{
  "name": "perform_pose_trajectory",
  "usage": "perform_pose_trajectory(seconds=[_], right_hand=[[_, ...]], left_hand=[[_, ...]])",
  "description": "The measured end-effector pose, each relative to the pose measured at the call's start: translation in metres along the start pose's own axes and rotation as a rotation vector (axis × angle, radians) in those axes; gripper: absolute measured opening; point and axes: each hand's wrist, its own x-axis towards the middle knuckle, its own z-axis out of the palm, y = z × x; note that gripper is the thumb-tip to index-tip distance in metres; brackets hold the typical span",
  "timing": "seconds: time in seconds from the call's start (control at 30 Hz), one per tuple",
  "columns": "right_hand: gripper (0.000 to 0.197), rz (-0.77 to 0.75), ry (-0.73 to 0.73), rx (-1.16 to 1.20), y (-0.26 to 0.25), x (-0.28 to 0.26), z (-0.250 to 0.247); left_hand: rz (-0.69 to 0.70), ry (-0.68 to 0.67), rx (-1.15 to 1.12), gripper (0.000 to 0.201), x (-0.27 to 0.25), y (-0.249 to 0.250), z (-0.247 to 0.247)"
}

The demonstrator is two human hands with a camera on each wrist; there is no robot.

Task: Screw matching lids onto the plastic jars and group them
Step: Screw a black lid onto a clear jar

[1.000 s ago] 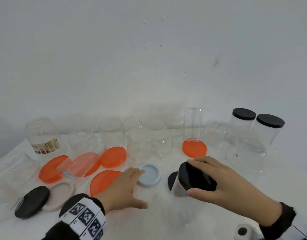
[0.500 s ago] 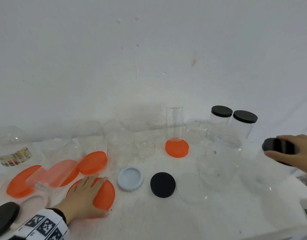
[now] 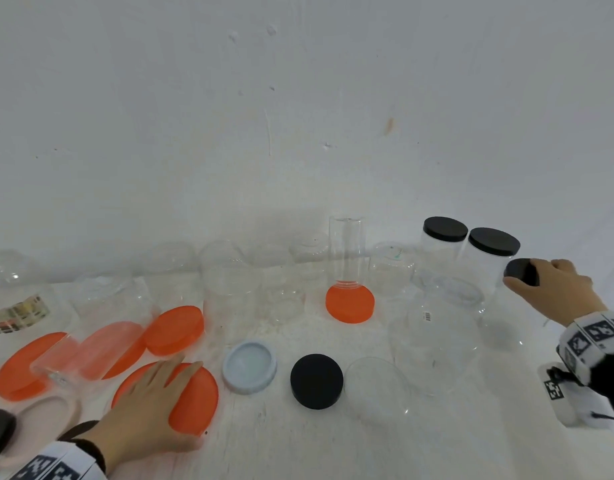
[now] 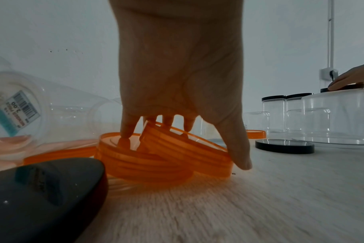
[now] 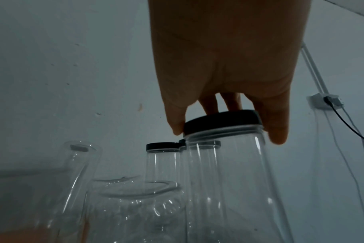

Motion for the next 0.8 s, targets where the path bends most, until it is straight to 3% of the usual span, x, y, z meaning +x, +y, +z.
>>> perform_pose_trajectory(seconds=[0.17,0.27,0.37,0.47,0.57,0.8], right_hand=[[0.054,0.013,-0.020,-0.290,-0.010,0.002,0.002],[0.052,-0.122,0.028,-0.441,-0.021,0.003,0.002],[0.063,-0.344,0.005,-0.374,-0.033,0.008,0.009],[0.063,-0.460,-0.149,-0.247,-0.041,0.012,0.022],[0.066,-0.403,-0.286,-0.261,-0.045,0.015,0.034],[0.083,-0.300,-0.420,-0.287,-0.047,0.026,0.054]], left_hand=[[-0.003,0.021,-0.013,0.124,-0.001,0.000,0.001],[0.002,0.049,-0.005,0.121,-0.001,0.001,0.000],[0.010,0.060,-0.005,0.119,0.000,0.003,0.001],[0.006,0.069,-0.009,0.119,0.001,0.003,0.002],[0.011,0.092,-0.024,0.120,0.000,0.003,0.003],[-0.009,0.187,-0.099,0.118,-0.002,0.001,0.007]])
